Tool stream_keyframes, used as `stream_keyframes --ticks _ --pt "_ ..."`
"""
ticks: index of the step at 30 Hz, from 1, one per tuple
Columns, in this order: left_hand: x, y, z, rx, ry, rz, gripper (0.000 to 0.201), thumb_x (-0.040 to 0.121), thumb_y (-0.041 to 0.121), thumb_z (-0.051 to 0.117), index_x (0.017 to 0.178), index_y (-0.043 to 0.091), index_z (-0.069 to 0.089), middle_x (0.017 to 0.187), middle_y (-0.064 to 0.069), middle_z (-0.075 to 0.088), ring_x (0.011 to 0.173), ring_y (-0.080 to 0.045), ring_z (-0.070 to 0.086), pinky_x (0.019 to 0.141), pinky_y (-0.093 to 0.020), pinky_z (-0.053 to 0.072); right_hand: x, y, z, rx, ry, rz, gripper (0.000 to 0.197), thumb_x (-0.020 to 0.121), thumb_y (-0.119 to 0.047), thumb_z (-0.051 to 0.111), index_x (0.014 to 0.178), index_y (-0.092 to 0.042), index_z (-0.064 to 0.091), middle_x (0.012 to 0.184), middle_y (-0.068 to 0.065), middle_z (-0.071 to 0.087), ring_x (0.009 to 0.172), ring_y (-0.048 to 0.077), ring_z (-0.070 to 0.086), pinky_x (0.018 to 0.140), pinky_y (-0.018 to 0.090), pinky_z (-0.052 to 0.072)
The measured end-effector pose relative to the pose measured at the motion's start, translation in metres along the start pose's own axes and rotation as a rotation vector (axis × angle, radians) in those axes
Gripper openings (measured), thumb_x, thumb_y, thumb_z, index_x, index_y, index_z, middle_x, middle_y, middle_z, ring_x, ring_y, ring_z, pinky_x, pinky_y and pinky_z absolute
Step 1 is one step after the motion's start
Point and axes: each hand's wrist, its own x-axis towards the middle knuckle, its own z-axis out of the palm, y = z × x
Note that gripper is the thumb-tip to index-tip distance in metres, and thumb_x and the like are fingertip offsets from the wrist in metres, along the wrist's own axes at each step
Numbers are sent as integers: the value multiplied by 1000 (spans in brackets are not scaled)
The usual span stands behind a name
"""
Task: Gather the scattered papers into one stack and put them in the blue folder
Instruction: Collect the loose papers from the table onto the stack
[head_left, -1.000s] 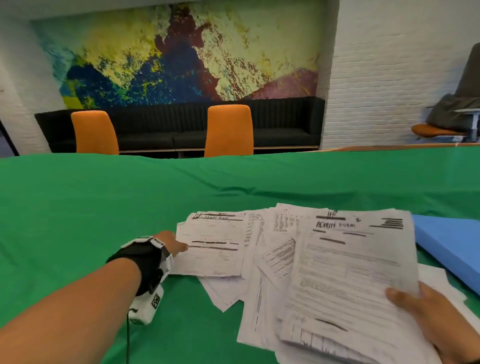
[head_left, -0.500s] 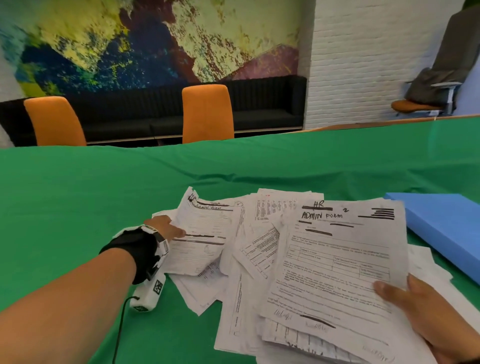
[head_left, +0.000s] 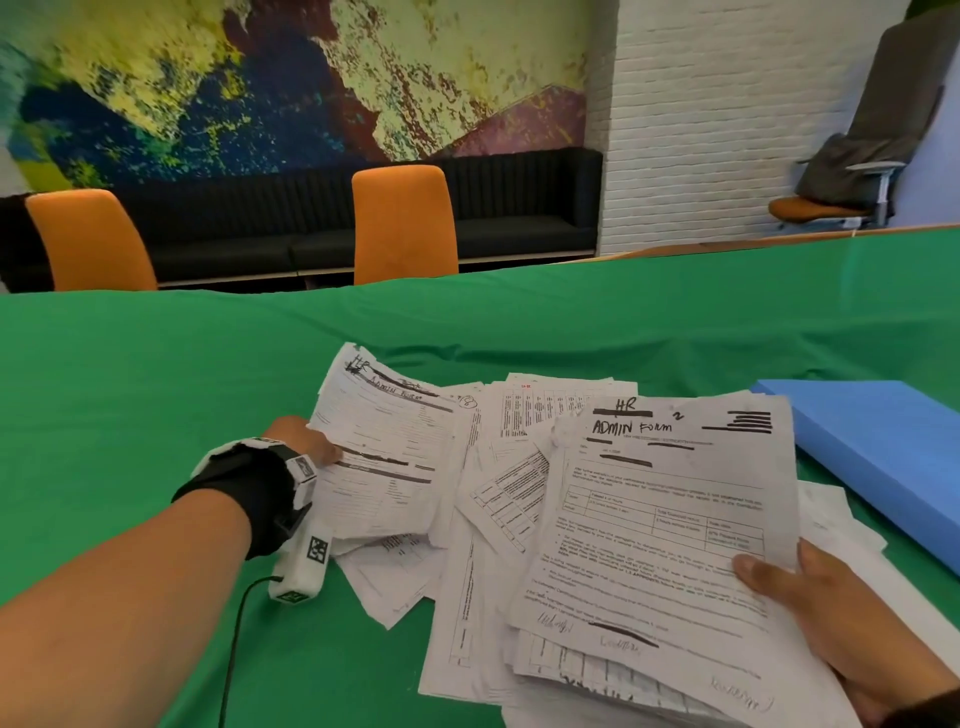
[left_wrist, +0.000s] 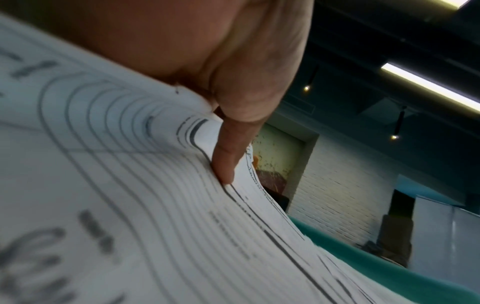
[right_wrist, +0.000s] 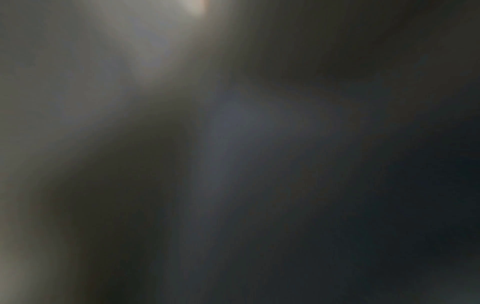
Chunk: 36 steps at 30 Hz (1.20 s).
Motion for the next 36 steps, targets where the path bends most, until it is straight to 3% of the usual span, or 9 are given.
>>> stream_keyframes --ticks 3,5,12,16,19,23,27,32,36 --pt "-4 -25 -30 -104 64 -69 47 79 17 82 114 -8 65 119 -25 67 100 -38 66 92 -44 54 -2 1 0 24 -9 1 23 101 -6 58 110 -27 61 94 15 81 80 45 77 64 52 65" --pt "-12 -43 -54 -167 61 -131 46 81 17 80 115 -9 61 122 -27 64 102 -39 65 93 -46 52 -4 1 2 37 -18 -7 23 100 -5 57 112 -24 63 99 15 81 84 45 77 77 58 62" --pt "-52 -96 -96 -133 30 -261 58 91 16 69 135 -14 48 150 -30 40 132 -46 44 111 -50 33 -8 0 5 24 1 -19 21 100 -6 59 112 -22 63 100 17 80 84 46 77 89 65 56" --pt "-58 -123 -86 67 11 -225 46 101 22 55 135 -10 51 150 -27 42 134 -38 46 108 -39 36 -9 1 7 11 4 -28 24 100 -7 58 120 -21 62 109 19 78 90 48 76 88 63 57" --pt "-67 -141 -83 255 13 -105 28 101 21 53 124 6 60 143 -17 55 128 -29 54 96 -27 43 -10 1 9 2 3 -39 27 100 -5 58 124 -16 60 114 20 75 97 48 73 90 61 56" --pt "-74 -152 -91 371 6 -23 39 101 23 47 138 16 58 142 -8 57 126 -24 55 100 -24 43 -9 3 10 -2 16 -55 29 99 -3 58 128 -11 58 115 21 73 100 47 71 95 62 54" --pt "-75 -138 -95 395 38 116 35 100 20 50 133 18 62 131 -9 65 116 -26 61 97 -30 47 -6 5 11 -10 42 -64 27 99 -3 58 126 -10 58 112 19 73 98 45 70 97 61 52" --pt "-85 -96 -63 532 -139 344 23 96 21 51 106 19 71 103 0 71 93 -17 66 85 -31 55 -3 7 11 -27 47 -63 31 99 -5 59 129 -13 57 114 18 73 99 46 71 95 62 54" --pt "-86 -77 -27 723 -298 475 36 81 24 47 108 9 64 122 -6 57 107 -25 61 89 -38 56 -2 6 10 -43 42 -74 32 100 -8 59 131 -15 57 111 14 73 98 43 71 79 49 58"
